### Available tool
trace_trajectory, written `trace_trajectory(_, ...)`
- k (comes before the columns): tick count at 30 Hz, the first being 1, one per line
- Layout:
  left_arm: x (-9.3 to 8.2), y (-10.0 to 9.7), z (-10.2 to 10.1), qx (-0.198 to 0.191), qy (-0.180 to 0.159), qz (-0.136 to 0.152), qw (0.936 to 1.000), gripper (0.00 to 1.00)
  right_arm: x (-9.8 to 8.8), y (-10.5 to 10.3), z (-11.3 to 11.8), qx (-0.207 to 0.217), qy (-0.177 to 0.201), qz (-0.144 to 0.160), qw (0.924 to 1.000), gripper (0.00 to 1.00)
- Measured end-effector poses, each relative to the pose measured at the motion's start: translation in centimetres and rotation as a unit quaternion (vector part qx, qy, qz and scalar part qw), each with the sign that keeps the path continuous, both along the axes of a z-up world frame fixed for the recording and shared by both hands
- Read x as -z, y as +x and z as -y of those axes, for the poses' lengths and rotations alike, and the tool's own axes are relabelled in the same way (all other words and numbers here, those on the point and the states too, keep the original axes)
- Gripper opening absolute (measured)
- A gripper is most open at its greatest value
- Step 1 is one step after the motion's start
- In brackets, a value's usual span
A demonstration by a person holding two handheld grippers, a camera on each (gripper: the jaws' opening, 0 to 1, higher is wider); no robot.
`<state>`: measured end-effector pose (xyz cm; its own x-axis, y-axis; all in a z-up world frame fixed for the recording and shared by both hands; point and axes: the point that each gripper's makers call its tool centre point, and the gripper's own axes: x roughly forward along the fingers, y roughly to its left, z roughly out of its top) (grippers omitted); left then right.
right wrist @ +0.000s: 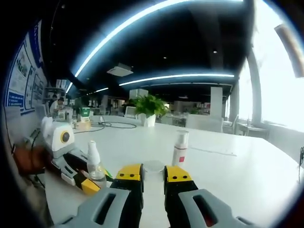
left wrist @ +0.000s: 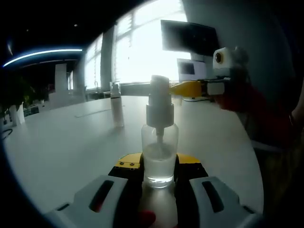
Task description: Clamp pump bottle remove cover press pump head put on cover
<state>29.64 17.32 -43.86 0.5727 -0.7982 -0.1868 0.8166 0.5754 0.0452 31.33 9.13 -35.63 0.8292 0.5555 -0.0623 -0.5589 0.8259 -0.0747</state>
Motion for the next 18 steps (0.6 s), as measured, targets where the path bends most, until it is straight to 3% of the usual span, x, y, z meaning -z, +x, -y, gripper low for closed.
trace_trajectory(18, 0.0, 0.0, 0.0, 0.001, 0.000, 0.000, 1.0000, 0.16, -2.4, -0.6, -1.5, -0.011, 0.016, -0.003, 0.9998, 0.12)
